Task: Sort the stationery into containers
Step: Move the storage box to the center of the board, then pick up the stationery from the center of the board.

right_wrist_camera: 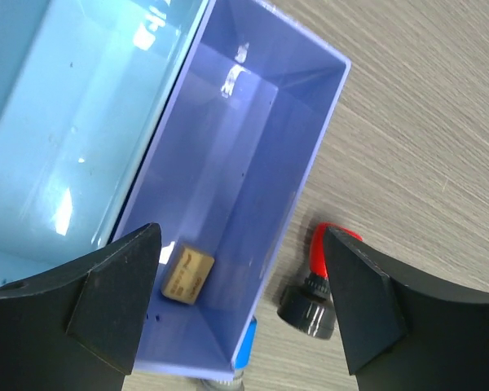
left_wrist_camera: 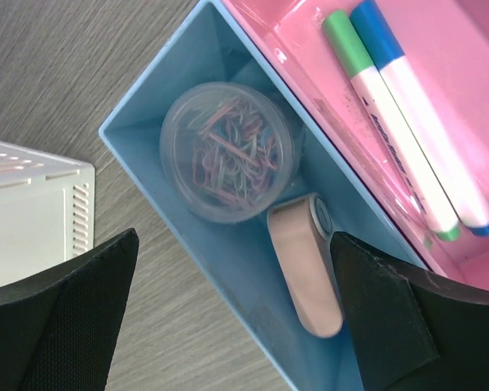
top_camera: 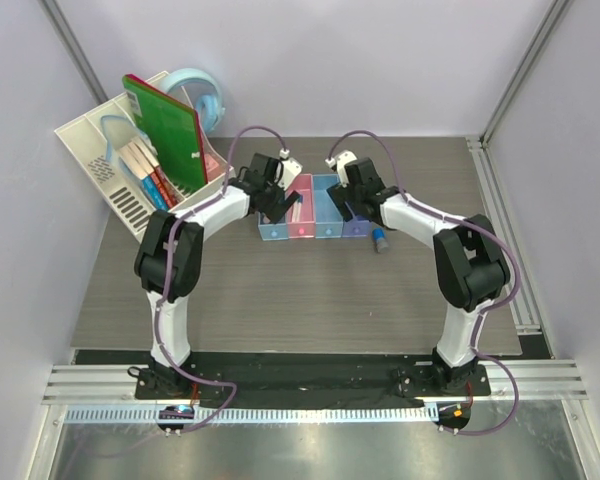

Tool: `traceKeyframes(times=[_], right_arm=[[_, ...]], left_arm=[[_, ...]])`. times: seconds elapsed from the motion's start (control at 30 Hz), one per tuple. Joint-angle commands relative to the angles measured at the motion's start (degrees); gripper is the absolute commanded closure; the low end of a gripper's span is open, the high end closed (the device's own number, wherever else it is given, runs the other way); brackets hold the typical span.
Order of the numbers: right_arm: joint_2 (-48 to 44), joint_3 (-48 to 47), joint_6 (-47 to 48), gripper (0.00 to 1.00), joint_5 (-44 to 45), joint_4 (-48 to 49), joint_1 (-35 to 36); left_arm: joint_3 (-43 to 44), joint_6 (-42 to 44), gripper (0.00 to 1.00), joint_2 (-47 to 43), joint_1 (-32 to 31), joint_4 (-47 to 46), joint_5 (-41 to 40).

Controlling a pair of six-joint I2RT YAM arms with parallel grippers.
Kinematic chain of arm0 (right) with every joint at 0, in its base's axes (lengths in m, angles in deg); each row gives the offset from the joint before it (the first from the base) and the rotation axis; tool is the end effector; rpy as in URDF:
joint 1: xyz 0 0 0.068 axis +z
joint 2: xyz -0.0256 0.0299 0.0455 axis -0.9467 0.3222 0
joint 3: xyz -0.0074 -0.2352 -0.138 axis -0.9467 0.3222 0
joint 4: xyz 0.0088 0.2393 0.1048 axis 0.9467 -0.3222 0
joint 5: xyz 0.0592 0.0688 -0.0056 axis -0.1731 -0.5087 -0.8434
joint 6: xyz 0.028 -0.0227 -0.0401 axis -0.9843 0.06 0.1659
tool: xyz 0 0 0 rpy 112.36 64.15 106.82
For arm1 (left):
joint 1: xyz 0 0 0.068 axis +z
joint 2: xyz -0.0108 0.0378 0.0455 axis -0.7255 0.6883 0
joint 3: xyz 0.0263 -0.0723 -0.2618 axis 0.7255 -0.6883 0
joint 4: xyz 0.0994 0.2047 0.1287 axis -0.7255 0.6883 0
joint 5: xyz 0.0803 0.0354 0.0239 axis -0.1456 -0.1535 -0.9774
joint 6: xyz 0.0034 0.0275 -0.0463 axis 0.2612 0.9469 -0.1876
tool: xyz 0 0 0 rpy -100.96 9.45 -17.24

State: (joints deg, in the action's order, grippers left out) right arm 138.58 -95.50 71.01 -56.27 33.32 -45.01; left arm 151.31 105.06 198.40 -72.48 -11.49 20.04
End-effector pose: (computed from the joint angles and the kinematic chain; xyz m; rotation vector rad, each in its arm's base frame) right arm 0.3782 0.1753 0.2129 -0.6841 2.1797 -0.2215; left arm 0.4071 -0.1932 0.1988 0.8604 2.2386 0.1001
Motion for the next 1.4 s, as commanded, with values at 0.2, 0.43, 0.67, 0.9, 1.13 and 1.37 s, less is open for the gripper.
traceKeyframes(times=[0.2,0.43,0.67,0.9,1.13,1.37], right_arm=[[-14.5,3.9,1.3,0.13,1.3,-0.3,0.3],[-24.7,4.9,4.3,0.08,-1.2,-2.5,-0.9],[-26.6,4.6,2.6,0.05,-6.9,-4.4,-4.7],[-28.9,6.0,2.6,0.02,-10.1,-7.2,-9.5],[-29.9,6.9,3.3,0.00,-12.4,-8.3,-14.7],[-28.6,7.6,3.7,0.00,-17.0,-8.3,-20.7]], left_arm=[[4.9,-1.5,0.00,-14.0,-0.4,8.2,-0.8],[2.5,-2.7,0.00,-25.2,-0.4,14.3,-1.1],[-9.3,-2.9,0.00,-35.4,-0.4,16.2,-0.4],[-16.9,-0.9,0.00,-42.7,-0.1,16.6,1.3],[-18.2,-1.5,0.00,-43.9,0.4,15.8,2.5],[-17.2,-1.6,0.00,-43.0,0.5,16.2,2.7]])
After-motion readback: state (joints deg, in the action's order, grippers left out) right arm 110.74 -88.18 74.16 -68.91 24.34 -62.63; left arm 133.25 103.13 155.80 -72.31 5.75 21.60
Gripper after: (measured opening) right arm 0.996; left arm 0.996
